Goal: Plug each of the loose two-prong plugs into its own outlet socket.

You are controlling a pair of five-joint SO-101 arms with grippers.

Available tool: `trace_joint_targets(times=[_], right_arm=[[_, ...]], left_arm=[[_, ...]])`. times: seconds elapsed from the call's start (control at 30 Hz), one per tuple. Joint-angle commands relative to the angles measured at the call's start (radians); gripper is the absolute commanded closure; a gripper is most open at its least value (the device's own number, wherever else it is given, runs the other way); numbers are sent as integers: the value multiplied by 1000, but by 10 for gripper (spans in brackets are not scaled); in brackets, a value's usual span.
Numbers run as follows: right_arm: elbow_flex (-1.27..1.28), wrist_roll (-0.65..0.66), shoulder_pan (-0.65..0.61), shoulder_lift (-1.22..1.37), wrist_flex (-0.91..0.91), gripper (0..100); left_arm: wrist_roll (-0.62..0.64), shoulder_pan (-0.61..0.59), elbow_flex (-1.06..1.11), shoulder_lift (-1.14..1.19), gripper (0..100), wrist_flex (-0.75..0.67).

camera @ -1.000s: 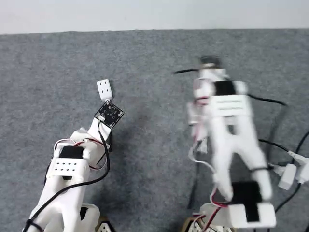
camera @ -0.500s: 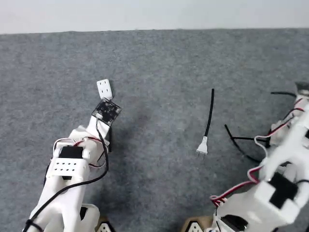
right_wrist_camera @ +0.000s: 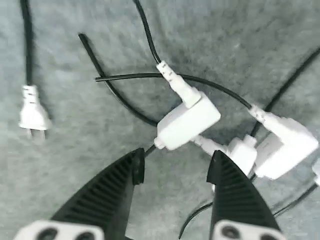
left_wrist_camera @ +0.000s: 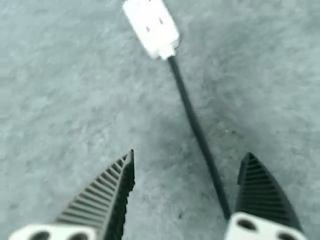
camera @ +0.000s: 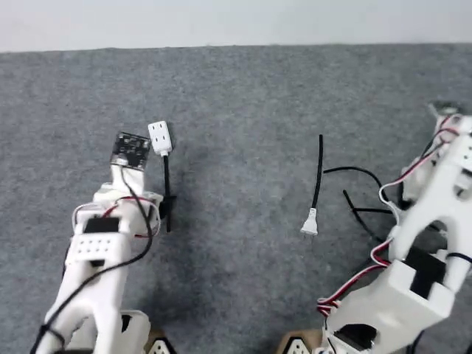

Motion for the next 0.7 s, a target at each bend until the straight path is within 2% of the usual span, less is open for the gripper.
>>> trace_joint_targets(times=[0.0,0.1,0.2,0.43,0.67], right_arm=[[-117,-91,-36,-25,50,794],[-61,-149,-97,-48,48,794],[38,-176,-193,-53,28,794],[331,-296,-372,-51,-234,796],[494,-307,-493,-51,-371,796]], left_arm=[[89,31,-246,213,701,-48],[218,28,-498,459,742,-23],[285,29,-776,690,789,66],[292,29,-1362,1134,819,264],[290,37,-1886,1499,818,471]])
